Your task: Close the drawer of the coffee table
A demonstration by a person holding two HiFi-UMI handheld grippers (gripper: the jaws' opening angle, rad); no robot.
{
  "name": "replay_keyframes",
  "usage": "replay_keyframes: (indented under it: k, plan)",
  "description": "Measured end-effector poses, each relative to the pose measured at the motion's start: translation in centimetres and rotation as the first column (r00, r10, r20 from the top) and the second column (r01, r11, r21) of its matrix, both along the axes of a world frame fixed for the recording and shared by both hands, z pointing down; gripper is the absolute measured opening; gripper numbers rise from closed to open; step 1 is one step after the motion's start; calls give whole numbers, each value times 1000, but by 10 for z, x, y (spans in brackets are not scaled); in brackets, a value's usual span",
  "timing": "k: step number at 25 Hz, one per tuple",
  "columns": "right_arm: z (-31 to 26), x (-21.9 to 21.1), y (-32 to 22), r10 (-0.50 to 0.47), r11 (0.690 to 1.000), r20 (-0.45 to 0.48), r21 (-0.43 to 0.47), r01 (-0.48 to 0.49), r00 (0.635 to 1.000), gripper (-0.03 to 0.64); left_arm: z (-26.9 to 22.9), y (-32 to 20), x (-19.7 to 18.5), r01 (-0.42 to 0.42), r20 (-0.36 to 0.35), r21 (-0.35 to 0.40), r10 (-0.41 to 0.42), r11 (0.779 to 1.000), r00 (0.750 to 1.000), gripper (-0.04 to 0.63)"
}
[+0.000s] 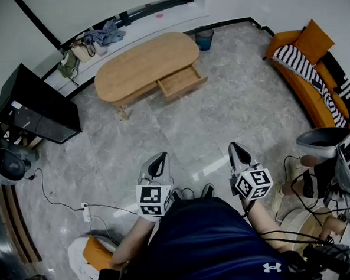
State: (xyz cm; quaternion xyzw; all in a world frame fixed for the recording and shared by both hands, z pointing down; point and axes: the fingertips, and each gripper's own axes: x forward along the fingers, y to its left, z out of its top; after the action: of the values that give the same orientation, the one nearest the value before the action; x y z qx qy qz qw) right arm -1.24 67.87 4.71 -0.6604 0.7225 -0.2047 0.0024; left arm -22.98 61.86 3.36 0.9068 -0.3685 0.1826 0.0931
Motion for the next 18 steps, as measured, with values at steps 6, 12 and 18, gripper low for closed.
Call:
replay_keyframes:
  k: [6,12,18]
  plan:
    - [1,17,11,-2,1000,0,10,2,1000,2,-2,10,18,-4,7,14,4,1000,1000,2]
    - [5,32,14,-12,1000,18,14,12,1000,2,-3,15,37,-7,25,18,7,1000,1000,2]
    - [22,49,9,-12,1000,63,-7,12,998,2,6,17,49,4,39,-15,-3,1000,999,2]
